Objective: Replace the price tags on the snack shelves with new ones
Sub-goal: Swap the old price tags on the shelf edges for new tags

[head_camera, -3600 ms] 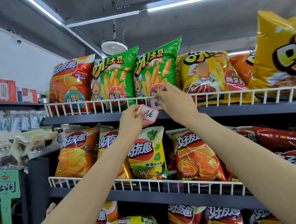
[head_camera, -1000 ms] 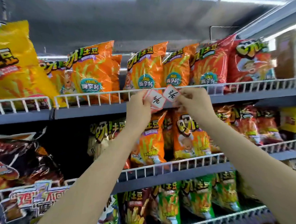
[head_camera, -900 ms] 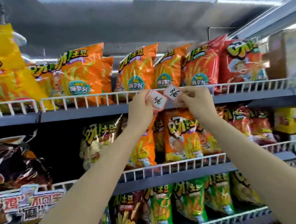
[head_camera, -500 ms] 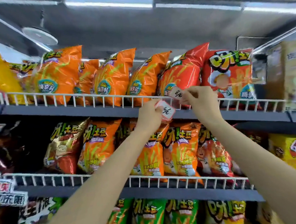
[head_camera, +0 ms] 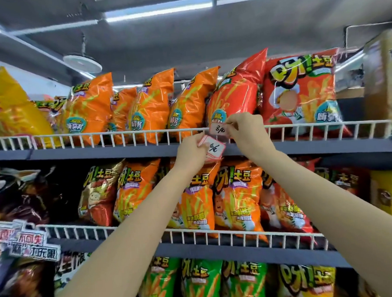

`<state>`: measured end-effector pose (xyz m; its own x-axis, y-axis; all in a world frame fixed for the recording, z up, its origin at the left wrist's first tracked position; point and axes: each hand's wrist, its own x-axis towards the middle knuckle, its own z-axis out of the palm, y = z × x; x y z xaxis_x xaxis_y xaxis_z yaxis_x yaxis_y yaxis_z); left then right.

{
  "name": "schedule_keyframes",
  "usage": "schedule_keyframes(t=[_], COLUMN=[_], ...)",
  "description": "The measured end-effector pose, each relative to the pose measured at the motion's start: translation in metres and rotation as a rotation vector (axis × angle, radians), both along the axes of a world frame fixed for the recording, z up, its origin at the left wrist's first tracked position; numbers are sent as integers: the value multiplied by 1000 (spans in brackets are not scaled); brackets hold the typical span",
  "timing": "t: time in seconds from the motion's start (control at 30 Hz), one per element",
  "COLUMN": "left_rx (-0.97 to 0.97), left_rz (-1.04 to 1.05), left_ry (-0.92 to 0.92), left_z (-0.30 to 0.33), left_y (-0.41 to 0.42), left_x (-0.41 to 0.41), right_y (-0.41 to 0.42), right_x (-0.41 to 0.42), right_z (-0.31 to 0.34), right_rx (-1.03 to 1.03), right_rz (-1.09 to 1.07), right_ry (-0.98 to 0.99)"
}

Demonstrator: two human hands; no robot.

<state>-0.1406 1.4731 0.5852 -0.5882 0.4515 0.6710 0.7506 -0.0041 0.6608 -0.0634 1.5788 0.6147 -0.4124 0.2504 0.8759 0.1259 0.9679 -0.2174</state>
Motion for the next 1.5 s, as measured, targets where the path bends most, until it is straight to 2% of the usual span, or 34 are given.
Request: schedule_keyframes(t=[0.2,0.4,0.53,0.63,0.83,1.2,1.4,1.5], left_rx=[-28,-6,-20,-20,-14,-24,-14,-4], left_rz=[-1,-9,-38,-59,-59,-31,-37,-39], left_ry=[-20,-19,-42,-49,-34,-31,-46,-46], left_z=[2,0,1,2,0,-2,-1,-2], left_y=[-1,-9,-13,-12,-11,-8,-7,-7], left_x=[-1,-10,-17,-20,-22,-20,-20,-20], right_y=[5,10,7,3,-1,12,13,11], right_x=[-6,-11,-17,-17,-11,-23,-23,-24], right_z=[2,6,11,10,4,-8,-3,-4], right_rx=[40,214,263,229,450,344,252,281], right_rz=[-45,-137,-150,-123,-319,-299,-257,-299], right_ry=[-5,-28,-193,-142,-200,24,38,-46])
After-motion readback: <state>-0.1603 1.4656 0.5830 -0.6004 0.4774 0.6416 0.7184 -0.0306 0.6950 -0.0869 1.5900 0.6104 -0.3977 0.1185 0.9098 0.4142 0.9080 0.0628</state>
